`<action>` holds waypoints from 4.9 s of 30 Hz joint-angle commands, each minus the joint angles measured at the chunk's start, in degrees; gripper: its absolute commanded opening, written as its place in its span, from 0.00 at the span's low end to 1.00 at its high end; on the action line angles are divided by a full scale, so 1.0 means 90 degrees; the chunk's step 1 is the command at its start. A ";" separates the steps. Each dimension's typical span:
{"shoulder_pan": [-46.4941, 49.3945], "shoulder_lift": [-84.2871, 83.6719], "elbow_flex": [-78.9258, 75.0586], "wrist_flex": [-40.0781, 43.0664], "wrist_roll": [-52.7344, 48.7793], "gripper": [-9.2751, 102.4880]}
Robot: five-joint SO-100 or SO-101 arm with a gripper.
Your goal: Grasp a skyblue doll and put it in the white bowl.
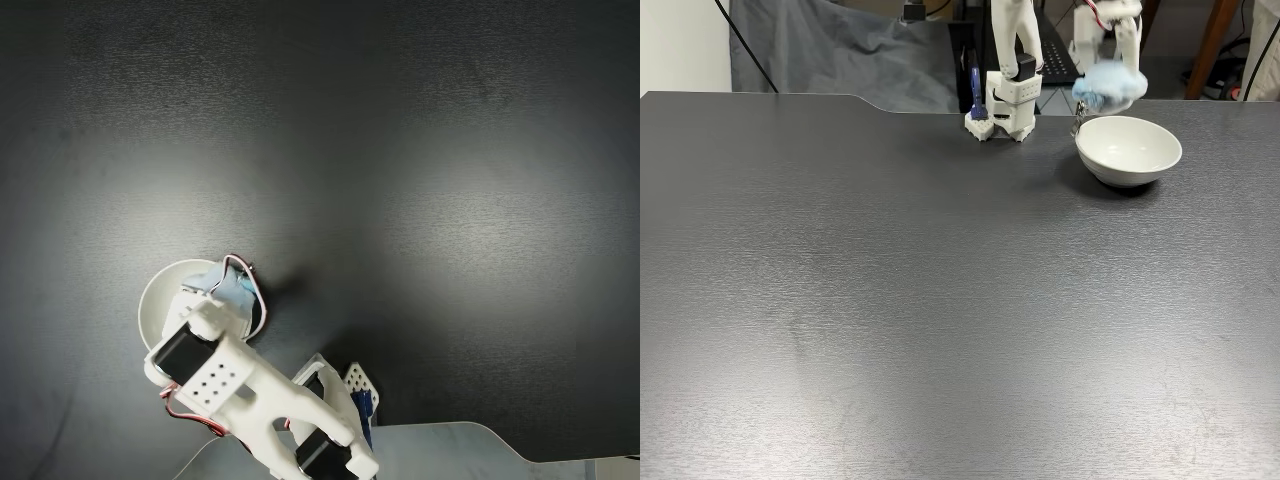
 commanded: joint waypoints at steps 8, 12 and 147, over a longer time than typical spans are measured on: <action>-0.0732 -0.0771 0.0273 0.0303 0.0225 0.07; -0.0977 -0.1270 0.0273 -0.0137 0.0244 0.07; 0.5000 0.8623 0.7471 -0.2852 0.3027 0.07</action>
